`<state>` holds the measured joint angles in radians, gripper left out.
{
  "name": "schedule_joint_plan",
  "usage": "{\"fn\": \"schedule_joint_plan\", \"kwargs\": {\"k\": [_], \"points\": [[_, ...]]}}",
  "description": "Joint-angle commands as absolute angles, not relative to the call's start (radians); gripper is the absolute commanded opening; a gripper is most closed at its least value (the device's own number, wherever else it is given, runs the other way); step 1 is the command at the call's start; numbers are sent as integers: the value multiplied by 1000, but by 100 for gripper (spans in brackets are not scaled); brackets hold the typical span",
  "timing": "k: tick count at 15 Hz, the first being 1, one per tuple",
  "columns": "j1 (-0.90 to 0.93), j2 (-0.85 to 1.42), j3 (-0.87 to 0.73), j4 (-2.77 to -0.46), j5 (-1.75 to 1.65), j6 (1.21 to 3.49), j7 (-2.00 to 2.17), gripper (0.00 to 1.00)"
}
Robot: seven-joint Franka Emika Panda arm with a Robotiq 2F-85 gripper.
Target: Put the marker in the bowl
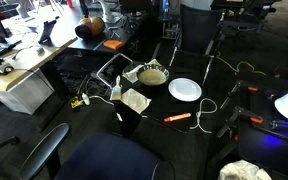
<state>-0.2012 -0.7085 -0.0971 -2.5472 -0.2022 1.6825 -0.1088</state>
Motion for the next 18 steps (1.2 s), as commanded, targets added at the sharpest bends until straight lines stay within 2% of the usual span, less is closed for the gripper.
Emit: {"fn": "schedule_joint_plan", "kwargs": {"k": [1, 7, 13, 18], "points": [[-177, -709, -116, -2545, -213, 1678, -97, 100], [-161, -703, -110, -2545, -214, 1697, -109, 100], [-30, -665, -44, -2559, -214, 1800, -144, 100], [99, -565, 1, -2578, -177, 1977, -211, 100]]}}
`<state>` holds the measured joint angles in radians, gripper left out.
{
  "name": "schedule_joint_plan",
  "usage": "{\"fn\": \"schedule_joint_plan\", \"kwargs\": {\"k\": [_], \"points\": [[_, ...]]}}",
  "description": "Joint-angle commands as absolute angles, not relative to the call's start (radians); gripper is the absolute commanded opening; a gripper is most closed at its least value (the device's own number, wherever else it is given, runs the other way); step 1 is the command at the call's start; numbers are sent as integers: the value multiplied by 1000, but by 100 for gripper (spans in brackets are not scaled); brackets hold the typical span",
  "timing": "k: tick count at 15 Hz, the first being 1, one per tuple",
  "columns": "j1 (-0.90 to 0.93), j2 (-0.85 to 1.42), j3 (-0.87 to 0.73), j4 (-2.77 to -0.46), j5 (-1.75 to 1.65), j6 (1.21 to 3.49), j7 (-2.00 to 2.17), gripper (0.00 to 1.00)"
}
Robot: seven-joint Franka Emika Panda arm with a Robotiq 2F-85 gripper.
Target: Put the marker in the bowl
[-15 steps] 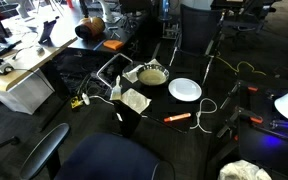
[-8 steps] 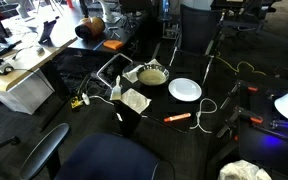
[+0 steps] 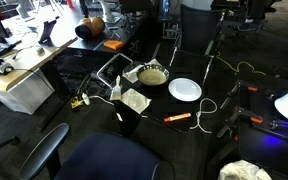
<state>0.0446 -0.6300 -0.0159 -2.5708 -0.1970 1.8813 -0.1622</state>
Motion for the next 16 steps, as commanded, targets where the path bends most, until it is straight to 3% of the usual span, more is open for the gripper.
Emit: {"fn": "schedule_joint_plan", "kwargs": {"k": [1, 11, 16], "points": [[121, -538, 9, -2581, -169, 2016, -228, 100], [292, -280, 36, -2648, 20, 2517, -474, 100], [331, -137, 47, -2634, 141, 2613, -655, 100]]}}
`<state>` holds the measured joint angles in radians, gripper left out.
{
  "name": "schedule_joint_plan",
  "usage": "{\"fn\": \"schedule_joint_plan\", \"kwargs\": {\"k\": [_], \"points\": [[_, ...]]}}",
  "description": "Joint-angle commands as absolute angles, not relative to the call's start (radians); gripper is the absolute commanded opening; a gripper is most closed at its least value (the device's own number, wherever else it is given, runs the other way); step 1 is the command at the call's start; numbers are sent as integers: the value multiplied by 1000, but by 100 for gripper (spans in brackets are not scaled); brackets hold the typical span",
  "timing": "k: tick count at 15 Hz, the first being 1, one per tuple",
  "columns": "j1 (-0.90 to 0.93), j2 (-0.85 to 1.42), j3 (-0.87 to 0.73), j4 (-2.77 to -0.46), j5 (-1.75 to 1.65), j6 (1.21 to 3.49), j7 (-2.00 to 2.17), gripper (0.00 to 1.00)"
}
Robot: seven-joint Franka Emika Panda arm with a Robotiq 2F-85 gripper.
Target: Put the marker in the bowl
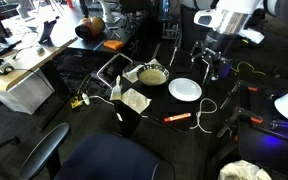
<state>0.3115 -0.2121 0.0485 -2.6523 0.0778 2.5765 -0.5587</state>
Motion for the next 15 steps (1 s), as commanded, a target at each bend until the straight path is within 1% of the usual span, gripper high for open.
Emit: {"fn": "schedule_joint_plan", "kwargs": {"k": [1, 2, 9, 15], "points": [[328, -119, 55, -2631, 157, 2612, -682, 100], [302, -164, 72, -2648, 124, 2587, -625, 100], [297, -149, 80, -2646, 128, 2588, -631, 100], [276, -64, 99, -2649, 54, 2732, -618, 100]]}}
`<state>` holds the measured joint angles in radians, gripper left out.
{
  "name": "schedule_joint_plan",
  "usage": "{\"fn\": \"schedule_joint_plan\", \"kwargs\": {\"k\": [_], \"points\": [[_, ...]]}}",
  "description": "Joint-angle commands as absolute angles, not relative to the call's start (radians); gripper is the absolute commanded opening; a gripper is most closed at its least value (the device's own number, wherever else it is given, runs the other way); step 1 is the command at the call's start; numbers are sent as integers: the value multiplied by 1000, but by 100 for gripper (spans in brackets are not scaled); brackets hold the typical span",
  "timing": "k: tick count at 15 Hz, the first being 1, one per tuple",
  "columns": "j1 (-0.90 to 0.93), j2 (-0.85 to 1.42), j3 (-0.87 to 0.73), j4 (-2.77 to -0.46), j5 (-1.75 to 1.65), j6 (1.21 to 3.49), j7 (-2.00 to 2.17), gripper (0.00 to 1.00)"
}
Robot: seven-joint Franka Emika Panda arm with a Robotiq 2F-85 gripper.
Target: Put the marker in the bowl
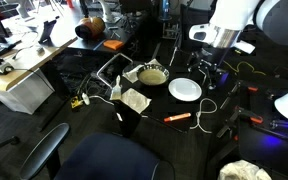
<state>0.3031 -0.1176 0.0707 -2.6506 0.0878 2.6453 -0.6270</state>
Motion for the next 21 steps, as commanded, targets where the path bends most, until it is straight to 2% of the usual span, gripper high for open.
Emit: {"fn": "schedule_joint_plan", "kwargs": {"k": [1, 9, 21], "points": [[275, -38, 104, -2649, 45, 2773, -621, 100], [218, 209, 170, -2586, -40, 2968, -597, 100], [156, 487, 194, -2400, -204, 2988, -474, 100]]}}
